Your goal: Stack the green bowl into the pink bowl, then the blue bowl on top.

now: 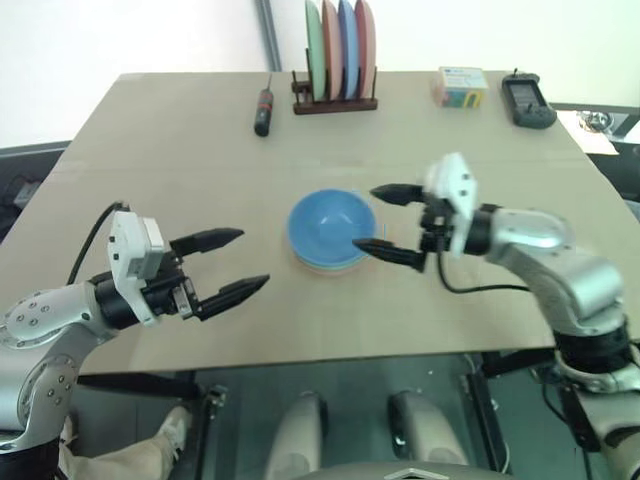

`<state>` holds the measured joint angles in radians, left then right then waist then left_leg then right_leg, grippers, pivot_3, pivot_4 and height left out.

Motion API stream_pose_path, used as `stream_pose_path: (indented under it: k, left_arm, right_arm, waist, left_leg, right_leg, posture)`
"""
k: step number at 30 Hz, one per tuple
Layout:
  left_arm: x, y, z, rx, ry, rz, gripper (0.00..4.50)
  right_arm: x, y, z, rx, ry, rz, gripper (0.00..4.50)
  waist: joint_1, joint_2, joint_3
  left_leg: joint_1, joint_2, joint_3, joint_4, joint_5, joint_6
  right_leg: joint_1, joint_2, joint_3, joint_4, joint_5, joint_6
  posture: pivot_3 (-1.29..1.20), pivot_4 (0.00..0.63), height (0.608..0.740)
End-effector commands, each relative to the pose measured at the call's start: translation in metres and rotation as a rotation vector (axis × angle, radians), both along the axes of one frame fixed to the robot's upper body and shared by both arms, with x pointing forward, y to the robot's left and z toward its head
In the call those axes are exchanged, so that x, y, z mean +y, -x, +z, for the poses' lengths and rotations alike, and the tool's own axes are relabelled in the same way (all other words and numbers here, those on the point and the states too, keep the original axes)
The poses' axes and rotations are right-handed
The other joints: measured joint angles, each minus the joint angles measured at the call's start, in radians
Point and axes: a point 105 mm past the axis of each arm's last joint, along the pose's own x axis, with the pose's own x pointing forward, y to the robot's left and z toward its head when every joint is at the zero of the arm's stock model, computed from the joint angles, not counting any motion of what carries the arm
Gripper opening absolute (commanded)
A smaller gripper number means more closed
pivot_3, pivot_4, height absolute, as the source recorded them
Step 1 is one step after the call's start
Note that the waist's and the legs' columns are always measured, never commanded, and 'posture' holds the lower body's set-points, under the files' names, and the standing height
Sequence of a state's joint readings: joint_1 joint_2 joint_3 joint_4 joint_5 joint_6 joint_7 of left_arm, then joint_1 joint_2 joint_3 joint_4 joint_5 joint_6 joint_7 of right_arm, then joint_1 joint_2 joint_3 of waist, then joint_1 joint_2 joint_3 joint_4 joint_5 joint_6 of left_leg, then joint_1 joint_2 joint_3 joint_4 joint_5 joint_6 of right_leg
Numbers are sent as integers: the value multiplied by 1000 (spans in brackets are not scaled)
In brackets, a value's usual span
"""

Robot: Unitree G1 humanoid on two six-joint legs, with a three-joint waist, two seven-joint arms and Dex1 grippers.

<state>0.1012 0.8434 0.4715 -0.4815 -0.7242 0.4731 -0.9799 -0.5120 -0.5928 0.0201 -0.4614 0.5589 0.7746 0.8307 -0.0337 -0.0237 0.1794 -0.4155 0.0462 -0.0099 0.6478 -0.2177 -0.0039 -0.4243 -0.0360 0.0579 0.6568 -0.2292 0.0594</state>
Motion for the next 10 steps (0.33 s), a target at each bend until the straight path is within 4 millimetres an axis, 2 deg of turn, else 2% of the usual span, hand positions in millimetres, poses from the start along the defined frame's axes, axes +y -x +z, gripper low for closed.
stream_pose_path:
  k: [1, 5, 7, 10]
  left_arm:
    - [17, 2, -1, 9, -137, 99, 4500]
    - [27, 20, 1, 83, -74, 72, 4500]
    - [30, 26, 1, 107, -64, 68, 4500]
    - [38, 28, -5, 150, -96, 79, 4500]
  right_arm:
    - [-43, 11, 6, 16, 6, -82, 4445]
    - [-93, 21, -6, 47, 93, -231, 4445]
    - [-101, 29, -10, 63, 123, -234, 4445]
    - [-103, 39, -12, 89, 113, -210, 4445]
  waist:
    - [-1, 0, 0]
    - [-5, 0, 0]
    - [-7, 0, 0]
    - [-7, 0, 0]
  left_leg:
    - [0, 0, 0, 0, 0, 0]
    - [0, 0, 2, -1, 0, 0]
    - [0, 0, 3, -2, 0, 0]
    - [1, 0, 4, -1, 0, 0]
  right_leg:
    - [0, 0, 0, 0, 0, 0]
    - [-1, 0, 1, -1, -1, 2]
    - [-2, 0, 2, -1, -2, 2]
    - [-2, 0, 3, -1, -2, 3]
  posture:
    - [0, 150, 740]
    - [0, 150, 740]
    - [0, 150, 740]
    - [0, 150, 740]
